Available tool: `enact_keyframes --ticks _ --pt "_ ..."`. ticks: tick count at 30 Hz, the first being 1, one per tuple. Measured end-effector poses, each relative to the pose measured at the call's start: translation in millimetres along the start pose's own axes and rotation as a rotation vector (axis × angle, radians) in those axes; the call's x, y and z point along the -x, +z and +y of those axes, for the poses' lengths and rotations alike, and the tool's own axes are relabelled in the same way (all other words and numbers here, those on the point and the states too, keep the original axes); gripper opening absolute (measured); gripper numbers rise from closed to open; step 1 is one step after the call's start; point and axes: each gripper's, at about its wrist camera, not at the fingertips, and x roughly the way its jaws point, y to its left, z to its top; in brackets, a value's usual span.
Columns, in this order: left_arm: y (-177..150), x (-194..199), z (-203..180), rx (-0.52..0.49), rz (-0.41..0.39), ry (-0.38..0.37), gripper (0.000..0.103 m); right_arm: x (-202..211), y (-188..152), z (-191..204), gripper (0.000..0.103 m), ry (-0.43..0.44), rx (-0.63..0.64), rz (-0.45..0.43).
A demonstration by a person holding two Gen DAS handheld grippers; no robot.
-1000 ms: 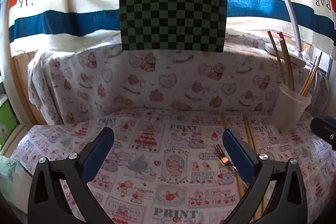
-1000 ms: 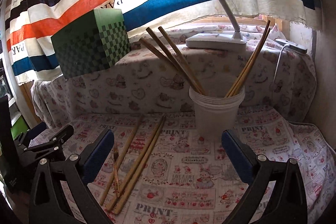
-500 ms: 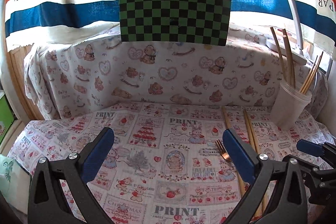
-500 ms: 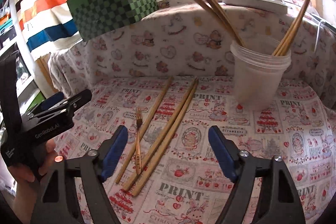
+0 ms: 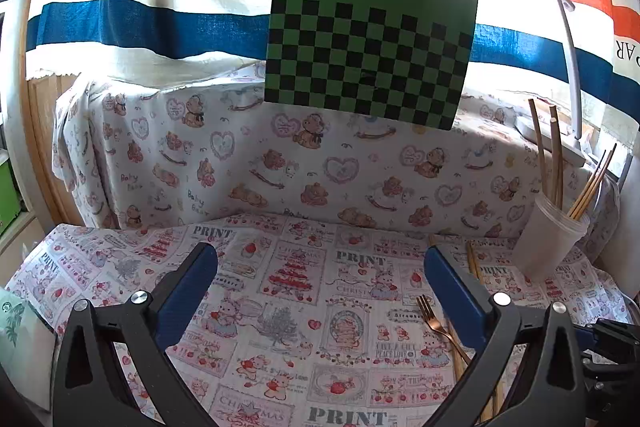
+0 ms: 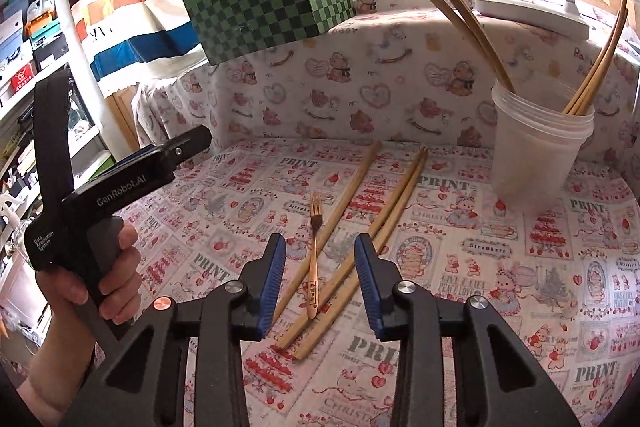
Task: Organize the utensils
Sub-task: 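Lower the right tool onto the metal fork and close on its handle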
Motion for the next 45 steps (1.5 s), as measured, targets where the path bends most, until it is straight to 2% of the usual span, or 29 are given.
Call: enact_keyframes --ticks 5,9,11,15,19,21,25,28,29,33,36,42,43,44,45 --pt "-1.9 2.2 -3.1 -0.037 -0.025 0.035 0.102 -4.9 -2.2 2.4 0.033 -0.023 0.018 0.015" --pt "-2.9 2.5 -3.8 -0.042 -0.024 0.046 0.102 -8.7 -2.4 1.2 0.030 0.005 0.012 0.043" --pt "-1.3 2.0 -0.9 -0.018 -0.014 0.038 0.102 -9.8 -3.0 1.0 0.030 0.017 0.008 0.050" --pt "2.4 -2.1 13.6 0.097 0.032 -0.026 0.102 -15.8 -2.6 5.3 0.030 0.075 0.008 0.099" --pt "1.9 -4.2 16.4 0.103 0.016 0.024 0.102 -24.2 -2.5 14.3 0.027 -0.024 0.038 0.114" --pt "1.5 -6.8 16.1 0.102 0.030 0.019 0.102 -29.4 -1.6 17.0 0.027 -0.079 0.054 0.126" --pt "0.4 -7.0 11.1 0.083 0.033 0.012 0.102 -43.5 -1.5 22.2 0.026 -0.087 0.097 0.178" --pt "0.0 -5.9 5.6 0.049 0.028 0.027 0.102 -50.5 -2.8 21.2 0.026 -0.134 0.112 0.188" --pt "0.2 -5.6 5.3 0.048 0.030 0.021 0.102 -53.5 -3.7 21.1 0.025 -0.120 0.111 0.202" --pt "0.4 -10.9 7.4 0.076 0.081 -0.028 0.102 -55.0 -6.9 26.3 0.023 -0.136 0.151 0.205" --pt "-0.7 -13.0 8.9 0.096 0.096 -0.034 0.102 -55.4 -7.3 28.5 0.023 -0.162 0.167 0.208" --pt "-2.2 -12.4 4.4 0.059 0.079 -0.006 0.102 -63.5 -12.0 45.7 0.023 -0.270 0.276 0.206" --pt "-2.3 -13.0 4.6 0.057 0.082 -0.008 0.102 -63.4 -12.4 46.4 0.021 -0.279 0.279 0.201" --pt "-2.4 -13.3 4.7 0.056 0.084 -0.008 0.102 -62.8 -12.3 45.9 0.009 -0.302 0.283 0.193" --pt "-2.5 -13.4 4.8 0.056 0.085 -0.008 0.102 -61.8 -12.8 44.3 0.008 -0.320 0.277 0.184"
